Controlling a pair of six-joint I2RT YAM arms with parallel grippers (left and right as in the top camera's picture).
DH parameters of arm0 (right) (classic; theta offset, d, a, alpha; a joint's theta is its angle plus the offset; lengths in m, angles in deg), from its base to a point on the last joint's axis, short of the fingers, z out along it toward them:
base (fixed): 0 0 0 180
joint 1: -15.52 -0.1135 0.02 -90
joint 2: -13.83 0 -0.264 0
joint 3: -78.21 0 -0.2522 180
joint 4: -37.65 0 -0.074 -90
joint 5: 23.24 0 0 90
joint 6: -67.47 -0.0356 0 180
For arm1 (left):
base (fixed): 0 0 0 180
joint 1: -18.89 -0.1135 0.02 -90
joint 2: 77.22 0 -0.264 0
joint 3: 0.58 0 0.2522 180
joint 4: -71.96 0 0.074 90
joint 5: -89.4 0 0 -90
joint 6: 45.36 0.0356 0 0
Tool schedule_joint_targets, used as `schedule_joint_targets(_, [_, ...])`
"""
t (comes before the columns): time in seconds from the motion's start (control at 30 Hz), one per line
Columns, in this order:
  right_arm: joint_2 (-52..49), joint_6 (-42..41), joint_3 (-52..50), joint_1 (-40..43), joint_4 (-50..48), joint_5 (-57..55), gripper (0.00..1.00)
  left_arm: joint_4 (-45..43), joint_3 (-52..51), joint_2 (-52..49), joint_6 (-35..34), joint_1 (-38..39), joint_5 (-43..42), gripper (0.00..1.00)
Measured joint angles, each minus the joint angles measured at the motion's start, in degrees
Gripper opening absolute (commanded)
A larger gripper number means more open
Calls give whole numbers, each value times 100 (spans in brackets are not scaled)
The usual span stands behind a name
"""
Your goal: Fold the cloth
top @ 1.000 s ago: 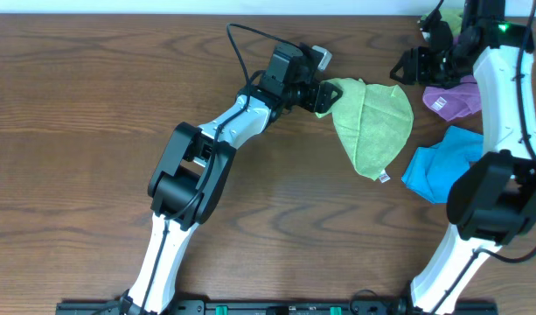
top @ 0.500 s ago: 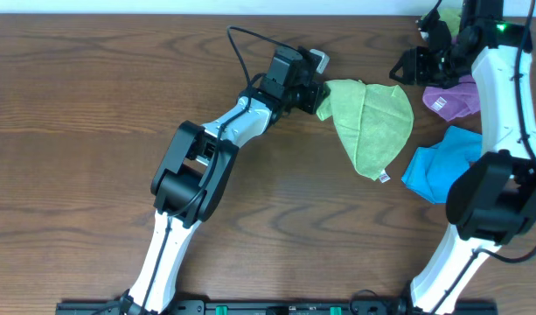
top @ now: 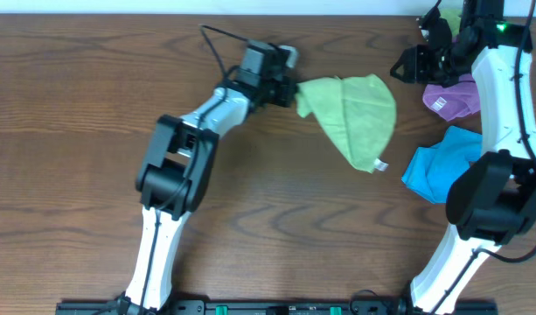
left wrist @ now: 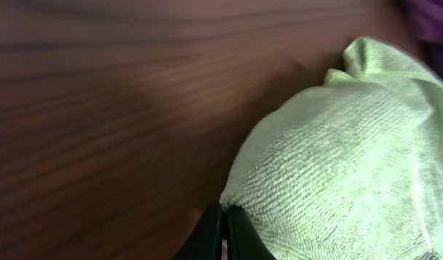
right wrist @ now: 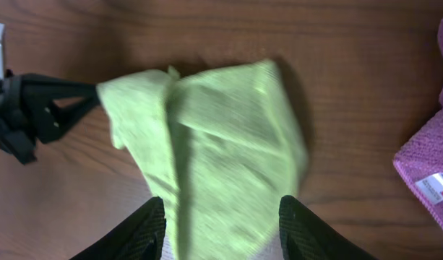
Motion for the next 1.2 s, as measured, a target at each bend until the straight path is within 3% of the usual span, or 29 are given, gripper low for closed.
schedule_joint_targets(0.27, [0, 7, 0, -105, -48, -4, 49, 1906, 9, 448, 992, -608, 273, 5])
schedule_joint_targets(0.47, [0, 282, 0, -577, -92, -31, 43, 2767, 9, 1180, 1633, -852, 863, 5])
schedule_joint_targets(0.63, [-7, 396, 0, -1104, -321, -120, 41, 3497, 9, 1703, 1827, -1025, 1130, 6])
schedule_joint_targets(0.83, [-229, 417, 0, -1495, -535, -160, 44, 4962, 42, 1993, 1939, -1023, 1753, 6])
schedule_joint_targets(0.87, [-262, 417, 0, -1526, -555, -162, 46, 5184, 42, 1993, 1943, -1023, 1829, 11])
schedule_joint_targets(0.93, [-310, 426, 0, -1580, -625, -179, 48, 5582, 39, 1991, 2017, -1023, 1930, 35])
schedule_joint_targets(1.03, [-319, 435, 0, -1620, -695, -179, 49, 6013, 39, 1991, 2022, -1023, 2009, 45])
schedule_joint_targets(1.1, [-319, 433, 0, -1641, -708, -179, 49, 6148, 39, 1991, 2028, -1023, 2011, 64])
schedule_joint_targets(1.2, [-319, 435, 0, -1650, -710, -179, 48, 6155, 39, 1991, 2037, -1023, 1917, 65])
